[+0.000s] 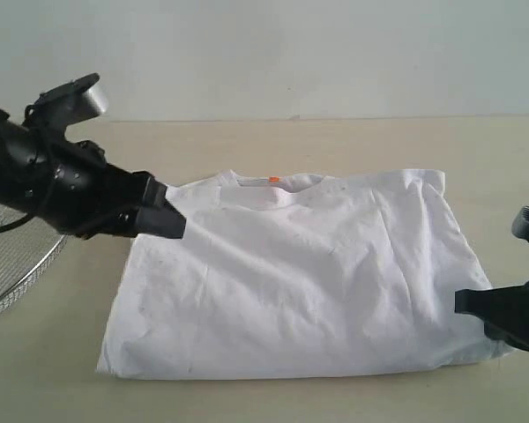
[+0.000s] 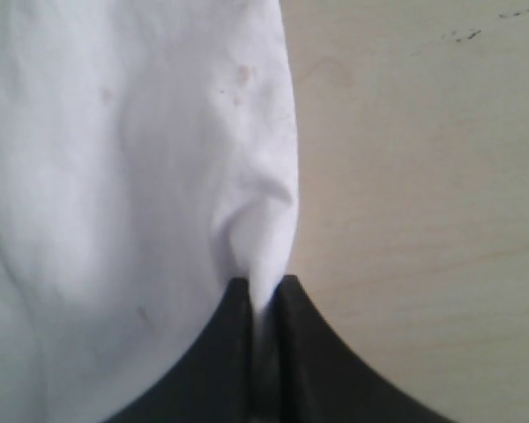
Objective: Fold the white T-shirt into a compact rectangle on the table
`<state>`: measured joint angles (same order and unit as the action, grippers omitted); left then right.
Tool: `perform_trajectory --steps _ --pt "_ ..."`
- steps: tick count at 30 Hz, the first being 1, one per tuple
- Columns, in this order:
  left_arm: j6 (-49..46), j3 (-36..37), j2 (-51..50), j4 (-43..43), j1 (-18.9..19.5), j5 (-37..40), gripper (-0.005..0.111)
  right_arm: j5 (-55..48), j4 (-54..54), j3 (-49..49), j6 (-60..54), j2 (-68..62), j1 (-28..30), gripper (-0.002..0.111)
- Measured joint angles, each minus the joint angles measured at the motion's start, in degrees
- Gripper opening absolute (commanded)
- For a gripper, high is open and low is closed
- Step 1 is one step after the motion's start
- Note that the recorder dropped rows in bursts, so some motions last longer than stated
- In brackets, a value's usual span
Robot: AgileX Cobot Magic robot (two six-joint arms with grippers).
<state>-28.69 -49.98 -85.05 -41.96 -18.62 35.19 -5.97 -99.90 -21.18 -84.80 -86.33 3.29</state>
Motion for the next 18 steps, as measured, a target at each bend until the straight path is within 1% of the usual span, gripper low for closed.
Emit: perform_trajectory --steps 4,7,9,10,13,14,17,18 --pt "-9.65 -3.4 -5.01 -9.31 0.0 -1.03 0.052 -0.8 0.0 -0.45 0.21 0.0 0.0 0.0" --pt "-17.33 -5.85 -8.78 -16.32 0.0 -2.59 0.041 -1.55 0.0 -0.45 0.21 0.0 0.0 0.0" --pt "-20.21 -7.39 -11.44 -19.02 0.0 -2.88 0.034 -1.55 0.0 -0.45 0.21 0.0 0.0 0.001" --pt "-21.18 -8.31 -12.82 -19.87 0.0 -2.88 0.032 -1.4 0.0 -0.45 0.21 0.0 0.0 0.003" --pt "-22.65 -10.5 -16.57 -21.08 0.0 -2.06 0.033 -1.2 0.0 -0.45 0.21 0.0 0.0 0.022" --pt "-22.91 -11.12 -17.56 -21.16 0.0 -1.79 0.034 -1.2 0.0 -0.45 0.33 0.0 0.0 0.033" --pt "-23.16 -12.77 -20.77 -21.29 0.0 -1.68 0.036 -0.5 0.0 -0.45 0.63 0.0 0.0 0.057" --pt "-23.27 -13.35 -21.64 -21.29 0.0 -1.56 0.036 0.14 0.0 -0.45 1.22 0.0 0.0 0.061"
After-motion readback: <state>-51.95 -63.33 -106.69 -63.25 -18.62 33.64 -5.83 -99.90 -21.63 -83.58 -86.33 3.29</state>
